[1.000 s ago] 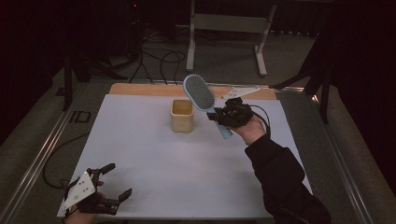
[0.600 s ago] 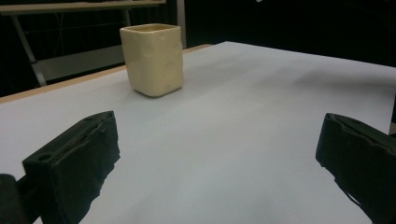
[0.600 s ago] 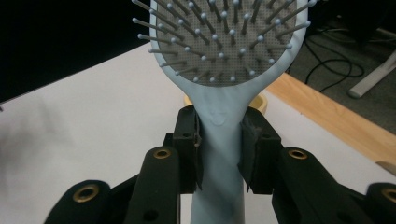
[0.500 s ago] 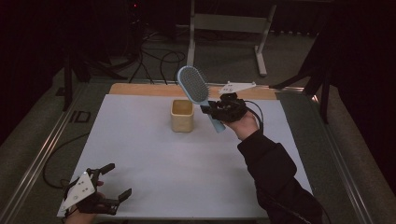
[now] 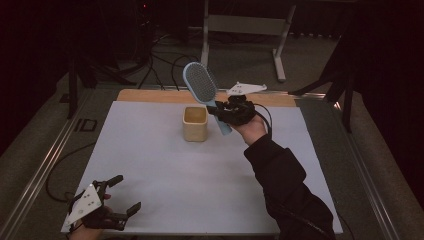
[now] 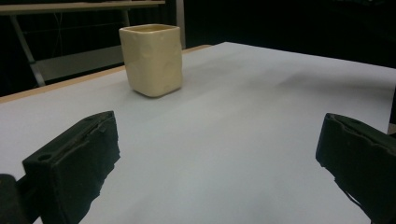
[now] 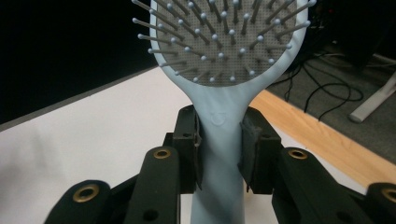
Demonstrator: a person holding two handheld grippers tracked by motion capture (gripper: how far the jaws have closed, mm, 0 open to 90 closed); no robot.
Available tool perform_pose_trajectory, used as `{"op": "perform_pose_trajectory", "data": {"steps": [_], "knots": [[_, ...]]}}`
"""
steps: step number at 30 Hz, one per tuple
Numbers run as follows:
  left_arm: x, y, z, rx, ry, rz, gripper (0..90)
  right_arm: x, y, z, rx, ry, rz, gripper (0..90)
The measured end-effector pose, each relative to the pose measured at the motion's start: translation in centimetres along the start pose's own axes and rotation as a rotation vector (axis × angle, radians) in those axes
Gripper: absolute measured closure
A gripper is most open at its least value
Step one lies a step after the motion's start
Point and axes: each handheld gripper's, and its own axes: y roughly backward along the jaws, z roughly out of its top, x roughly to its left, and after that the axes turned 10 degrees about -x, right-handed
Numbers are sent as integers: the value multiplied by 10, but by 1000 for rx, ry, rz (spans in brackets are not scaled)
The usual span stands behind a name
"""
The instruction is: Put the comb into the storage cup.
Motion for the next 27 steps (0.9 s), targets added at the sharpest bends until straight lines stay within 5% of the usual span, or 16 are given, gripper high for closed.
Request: {"op": "perform_pose_trajectory", "data": {"steps": [27], "knots": [[1, 1, 0, 0, 1, 1, 0, -1, -37, 10, -133, -6, 10, 706]]}}
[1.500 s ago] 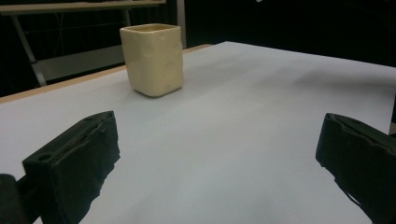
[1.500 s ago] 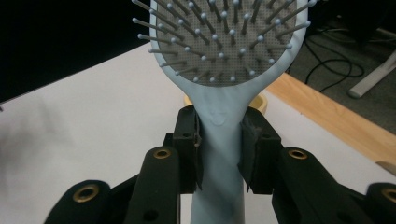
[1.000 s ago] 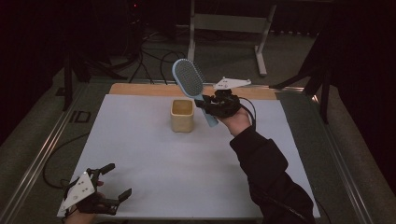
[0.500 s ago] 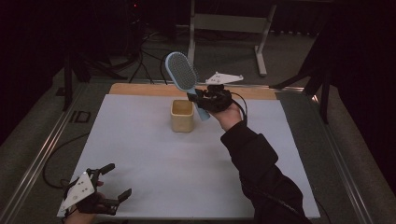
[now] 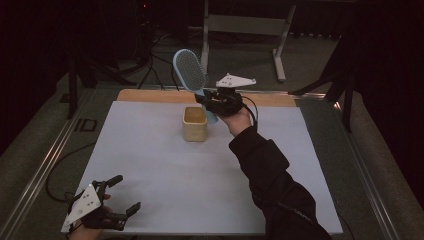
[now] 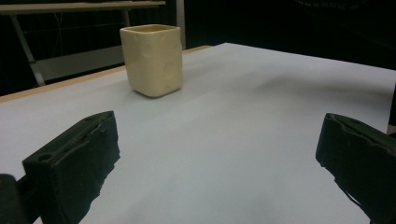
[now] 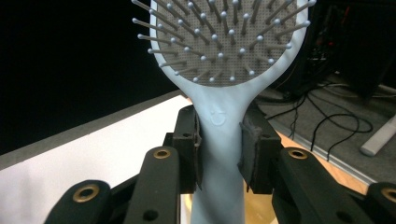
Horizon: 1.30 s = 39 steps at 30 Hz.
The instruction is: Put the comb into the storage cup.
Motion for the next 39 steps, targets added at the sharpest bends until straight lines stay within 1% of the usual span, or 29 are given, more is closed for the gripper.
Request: {"op": "perform_pose_trajectory", "data": {"steps": [6, 7, 11, 14, 15, 16, 18, 20, 21, 23, 24, 26, 27, 30, 32, 34, 38, 39], "knots": [[0, 0, 0, -1, 2, 1, 0, 0, -9, 1, -14, -13, 7, 707], [0, 0, 0, -3, 4, 0, 0, 1, -11, 1, -18, -24, 10, 706], [0, 1, 0, -3, 5, 0, 0, 2, -16, 2, -20, -12, 21, 706], [0, 1, 0, -6, 7, 1, 0, 2, -21, 4, -21, -21, 24, 706], [0, 1, 0, -6, 7, 2, 0, 2, -22, 4, -22, -17, 17, 706], [0, 1, 0, -7, 9, 1, 0, 1, -23, 5, -19, -19, 23, 706], [0, 1, 0, -6, 5, 1, 0, 2, -26, 7, -23, -4, 13, 706], [0, 2, 0, -3, 6, 2, 0, 1, -28, 8, -32, -7, 24, 706], [1, 2, 0, -5, 7, 2, 0, 1, -29, 8, -42, -3, 16, 707], [1, 2, 0, -8, 9, 2, 0, 0, -31, 9, -49, -16, 32, 706], [1, 2, 0, -9, 10, 2, 0, 1, -32, 9, -49, -7, 26, 706], [1, 2, 0, -8, 11, 2, 0, 0, -34, 11, -43, 1, 30, 706], [1, 2, 0, -10, 11, 2, 0, 1, -35, 11, -47, 3, 20, 706], [1, 2, 0, -9, 12, 2, 0, 1, -37, 13, -65, 8, 22, 706], [1, 2, 0, -11, 15, 3, 0, 1, -38, 15, -86, -3, 33, 706], [1, 2, 0, -11, 16, 4, 0, 1, -39, 16, -105, 2, 26, 706], [1, 2, -1, -11, 17, 2, 0, 1, -42, 18, -118, 7, 30, 706], [1, 2, -1, -11, 17, 2, 0, 1, -43, 18, -120, 14, 21, 706]]}}
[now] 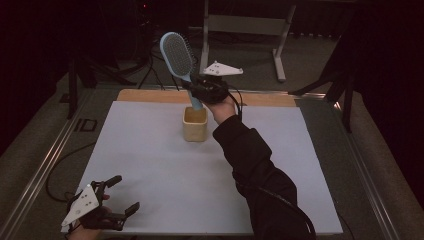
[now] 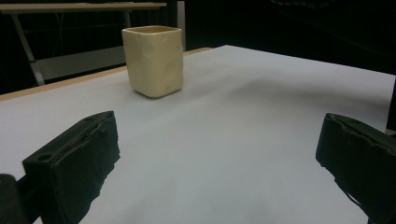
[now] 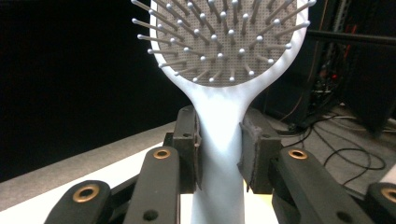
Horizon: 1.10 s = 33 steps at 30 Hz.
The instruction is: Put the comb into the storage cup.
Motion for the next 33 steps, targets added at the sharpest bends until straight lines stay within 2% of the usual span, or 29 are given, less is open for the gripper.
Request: {"op": "perform_pose_trajectory", "data": {"steps": [5, 8, 11, 18, 33], "knots": [[0, 0, 0, 1, -1, 0, 0, -3, -4, 1, -18, -15, -4, 706], [0, 0, 0, 0, -2, 0, 0, -5, -7, 1, -16, -2, -13, 706], [0, 0, 0, 3, -2, -2, 0, -7, -8, -1, -25, -11, -26, 706], [0, 0, 0, 2, -2, -1, 0, -11, -10, -12, -50, -27, -55, 706], [-1, 0, 0, 3, -4, -5, 0, -15, -15, -32, -55, -45, -65, 706]]}}
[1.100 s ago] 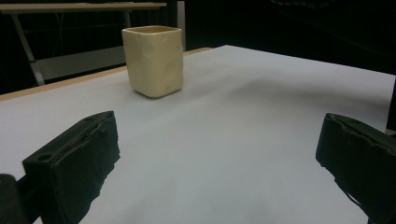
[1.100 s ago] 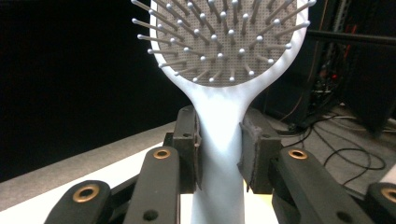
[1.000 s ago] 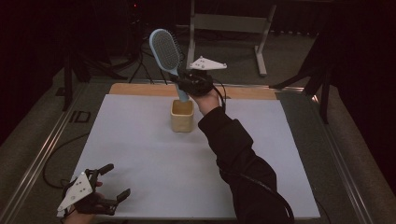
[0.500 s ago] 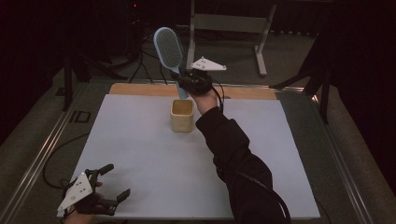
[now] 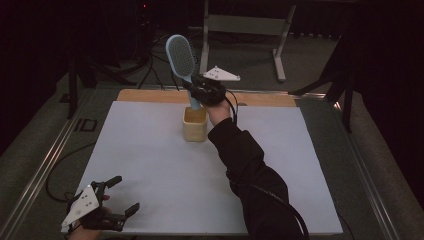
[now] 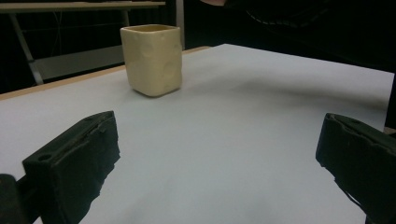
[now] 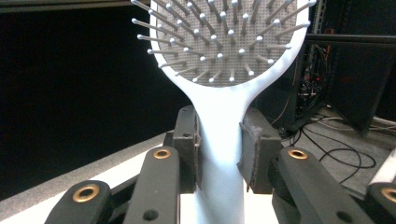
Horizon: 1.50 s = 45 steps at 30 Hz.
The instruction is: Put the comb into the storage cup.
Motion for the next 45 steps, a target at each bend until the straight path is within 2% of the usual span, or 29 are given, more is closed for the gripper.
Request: {"op": "perform_pose_trajectory", "data": {"steps": [6, 8, 13, 23, 37, 38, 45], "knots": [[0, 0, 0, 2, 0, 0, 0, -3, -1, -9, 15, 0, 0, 706], [0, 0, 0, 3, 1, 2, 0, -4, -1, -12, 16, 6, -19, 706], [0, 0, 0, 3, 2, 1, 0, -6, -1, -17, 25, 2, -22, 706], [0, 0, -1, 5, 0, 0, 0, -8, -5, -33, 46, 2, -17, 706], [0, 0, -1, 6, 2, 0, 0, -11, -3, -48, 62, -9, -11, 705], [0, 0, -1, 7, 2, 1, 0, -11, -3, -49, 61, -20, -10, 705], [0, 0, -1, 7, 0, -1, 0, -12, -1, -55, 67, -14, -2, 705]]}}
